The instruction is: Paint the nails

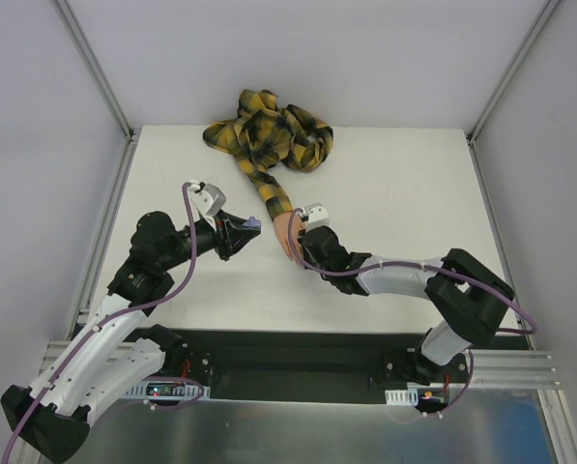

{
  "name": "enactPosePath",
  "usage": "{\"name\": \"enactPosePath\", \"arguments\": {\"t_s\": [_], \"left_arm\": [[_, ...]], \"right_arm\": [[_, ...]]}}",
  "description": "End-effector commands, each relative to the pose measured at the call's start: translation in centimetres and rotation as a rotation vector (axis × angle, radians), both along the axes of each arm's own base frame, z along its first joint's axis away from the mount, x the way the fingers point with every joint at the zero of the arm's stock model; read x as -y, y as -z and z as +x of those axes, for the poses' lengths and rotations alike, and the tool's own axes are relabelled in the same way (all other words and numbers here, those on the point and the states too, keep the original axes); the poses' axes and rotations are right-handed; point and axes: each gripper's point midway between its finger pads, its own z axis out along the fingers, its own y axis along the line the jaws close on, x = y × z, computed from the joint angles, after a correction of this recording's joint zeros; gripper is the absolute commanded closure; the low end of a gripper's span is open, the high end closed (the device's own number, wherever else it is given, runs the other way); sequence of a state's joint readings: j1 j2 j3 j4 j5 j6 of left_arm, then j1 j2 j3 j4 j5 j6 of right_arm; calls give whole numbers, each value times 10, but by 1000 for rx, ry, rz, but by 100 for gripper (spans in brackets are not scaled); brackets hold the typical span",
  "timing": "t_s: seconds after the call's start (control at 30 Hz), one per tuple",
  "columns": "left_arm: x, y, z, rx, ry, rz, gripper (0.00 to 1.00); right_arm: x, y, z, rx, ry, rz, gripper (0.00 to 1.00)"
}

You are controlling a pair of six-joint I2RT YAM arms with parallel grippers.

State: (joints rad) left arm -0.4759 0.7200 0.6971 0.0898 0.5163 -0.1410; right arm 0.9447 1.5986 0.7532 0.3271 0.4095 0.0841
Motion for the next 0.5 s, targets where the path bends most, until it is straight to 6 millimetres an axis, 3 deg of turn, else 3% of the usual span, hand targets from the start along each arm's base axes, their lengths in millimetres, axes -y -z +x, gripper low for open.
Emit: {"name": "enactPosePath", "arguments": {"t_s": [0.0, 0.47], "left_arm": [[1, -28, -1, 66, 12, -39, 100], [1, -28, -2, 66, 18, -42, 100]], "right_arm": [[-17, -19, 11, 41, -21, 53, 100], [0, -7, -7, -13, 34, 61, 100]]}}
